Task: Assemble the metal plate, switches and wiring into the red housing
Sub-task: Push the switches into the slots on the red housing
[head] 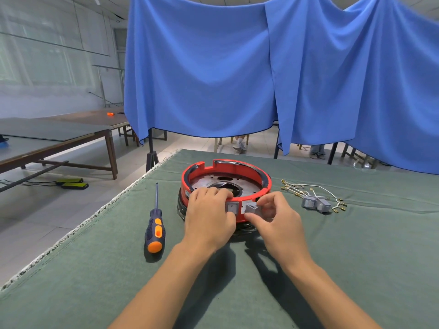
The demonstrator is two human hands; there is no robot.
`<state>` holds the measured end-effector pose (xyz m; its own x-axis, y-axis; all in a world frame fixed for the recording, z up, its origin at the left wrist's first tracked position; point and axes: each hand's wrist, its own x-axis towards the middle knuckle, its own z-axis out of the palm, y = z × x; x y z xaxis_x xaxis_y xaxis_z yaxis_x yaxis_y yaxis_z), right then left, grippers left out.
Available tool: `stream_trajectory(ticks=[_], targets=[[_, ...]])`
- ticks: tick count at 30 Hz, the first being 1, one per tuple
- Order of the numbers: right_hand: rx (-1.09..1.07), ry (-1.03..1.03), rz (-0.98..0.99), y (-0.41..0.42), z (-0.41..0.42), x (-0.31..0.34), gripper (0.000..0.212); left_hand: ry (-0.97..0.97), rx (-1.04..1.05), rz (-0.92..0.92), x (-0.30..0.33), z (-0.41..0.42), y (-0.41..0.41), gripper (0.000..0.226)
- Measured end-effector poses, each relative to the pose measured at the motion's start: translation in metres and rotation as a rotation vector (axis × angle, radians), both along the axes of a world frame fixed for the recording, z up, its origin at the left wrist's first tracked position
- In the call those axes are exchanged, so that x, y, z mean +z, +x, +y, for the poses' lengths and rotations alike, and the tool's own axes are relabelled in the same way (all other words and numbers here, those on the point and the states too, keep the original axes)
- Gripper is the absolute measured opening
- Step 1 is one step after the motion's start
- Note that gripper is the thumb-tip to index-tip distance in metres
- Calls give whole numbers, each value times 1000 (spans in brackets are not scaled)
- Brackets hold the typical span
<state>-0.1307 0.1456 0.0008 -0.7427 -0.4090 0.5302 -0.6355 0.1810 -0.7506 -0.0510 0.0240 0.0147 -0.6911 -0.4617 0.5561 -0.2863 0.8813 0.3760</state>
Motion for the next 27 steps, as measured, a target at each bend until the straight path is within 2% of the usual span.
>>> stream_trajectory(ticks=[7, 17, 21, 27], targets=[[-7, 78, 111, -3, -2, -6, 33, 1, -2, 49, -3, 0, -1, 37], [-55, 8, 184, -4, -14, -10, 29, 66, -43, 80, -2, 3, -3, 29], [-84, 45, 222, -2, -16, -14, 24, 58, -36, 92, -3, 4, -2, 23], [49, 3, 193, -6, -9, -18, 19, 30, 4, 113, -4, 7, -4, 31]])
